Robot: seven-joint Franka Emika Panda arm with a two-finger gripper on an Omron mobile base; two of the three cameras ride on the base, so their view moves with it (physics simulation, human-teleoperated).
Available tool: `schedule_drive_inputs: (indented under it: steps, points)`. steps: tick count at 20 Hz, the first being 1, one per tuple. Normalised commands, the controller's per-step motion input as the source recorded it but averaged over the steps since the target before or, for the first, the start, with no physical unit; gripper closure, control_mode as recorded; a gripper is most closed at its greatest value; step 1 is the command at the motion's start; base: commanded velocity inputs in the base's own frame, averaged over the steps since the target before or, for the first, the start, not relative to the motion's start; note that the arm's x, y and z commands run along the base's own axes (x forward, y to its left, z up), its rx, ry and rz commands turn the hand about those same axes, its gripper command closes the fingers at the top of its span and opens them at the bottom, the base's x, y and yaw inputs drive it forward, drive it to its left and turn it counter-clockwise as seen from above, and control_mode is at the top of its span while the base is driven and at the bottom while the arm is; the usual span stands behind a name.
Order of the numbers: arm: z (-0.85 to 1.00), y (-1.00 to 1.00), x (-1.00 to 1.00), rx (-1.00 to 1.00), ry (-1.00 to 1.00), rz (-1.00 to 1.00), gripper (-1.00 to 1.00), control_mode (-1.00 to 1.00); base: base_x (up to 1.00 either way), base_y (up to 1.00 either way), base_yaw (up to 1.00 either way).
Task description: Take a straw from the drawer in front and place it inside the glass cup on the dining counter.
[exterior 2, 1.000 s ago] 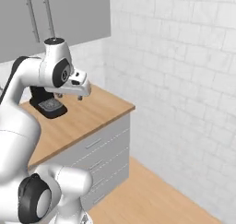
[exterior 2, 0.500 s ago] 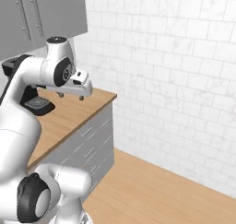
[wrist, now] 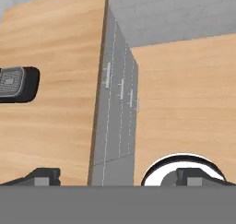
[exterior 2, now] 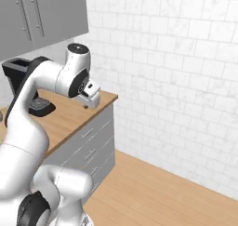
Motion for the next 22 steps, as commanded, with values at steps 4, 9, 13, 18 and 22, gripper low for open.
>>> schedule_drive_inputs:
  steps: [4, 9, 13, 18, 22]
  points:
    - [-0.18, -0.89, 0.06, 0.34, 0.0, -0.08, -1.0, -1.0, 0.0, 0.0, 0.0]
    - [-0.56, -0.75, 0.25, 0.36, 0.0, -0.02, -1.0, -1.0, 0.0, 0.0, 0.0]
    - [-0.8, -0.5, 0.33, 0.36, 0.0, 0.0, -1.0, -1.0, 0.0, 0.0, 0.0]
    - [-0.89, -0.15, 0.31, 0.32, 0.0, 0.0, -1.0, -1.0, 0.0, 0.0, 0.0]
    - [-0.91, 0.02, 0.3, 0.25, 0.0, 0.02, -1.0, -1.0, 0.0, 0.0, 0.0]
